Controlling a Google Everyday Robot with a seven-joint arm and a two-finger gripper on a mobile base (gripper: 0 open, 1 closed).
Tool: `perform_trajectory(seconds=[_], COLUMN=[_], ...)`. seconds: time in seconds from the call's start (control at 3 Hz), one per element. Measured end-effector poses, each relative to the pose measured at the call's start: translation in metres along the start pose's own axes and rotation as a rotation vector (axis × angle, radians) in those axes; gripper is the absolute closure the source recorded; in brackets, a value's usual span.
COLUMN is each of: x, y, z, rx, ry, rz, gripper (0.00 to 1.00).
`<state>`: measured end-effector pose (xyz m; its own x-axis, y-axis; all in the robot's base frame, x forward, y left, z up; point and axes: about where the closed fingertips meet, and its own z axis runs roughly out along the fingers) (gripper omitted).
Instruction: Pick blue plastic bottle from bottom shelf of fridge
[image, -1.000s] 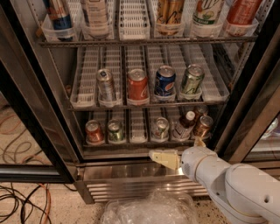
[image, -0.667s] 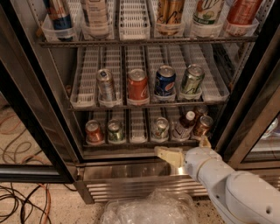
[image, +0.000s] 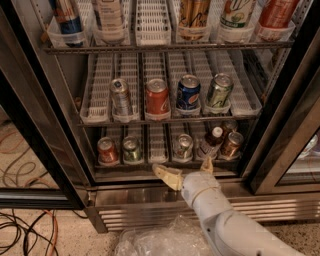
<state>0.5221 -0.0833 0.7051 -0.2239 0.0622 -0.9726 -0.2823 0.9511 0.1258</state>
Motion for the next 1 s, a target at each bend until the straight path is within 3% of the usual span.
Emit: perform_trajectory(seconds=[0.33,0.67,1.0], x=[0.031,0.058,0.079], y=[0.010,-0.001,-0.032], z=[0.036,0.056,0.052], rx=[0.029,0.128,0.275], ry=[-0.041,-0.044,-0.048], rz=[0.058,0.113,0.188], gripper=[0.00,0.00,0.00])
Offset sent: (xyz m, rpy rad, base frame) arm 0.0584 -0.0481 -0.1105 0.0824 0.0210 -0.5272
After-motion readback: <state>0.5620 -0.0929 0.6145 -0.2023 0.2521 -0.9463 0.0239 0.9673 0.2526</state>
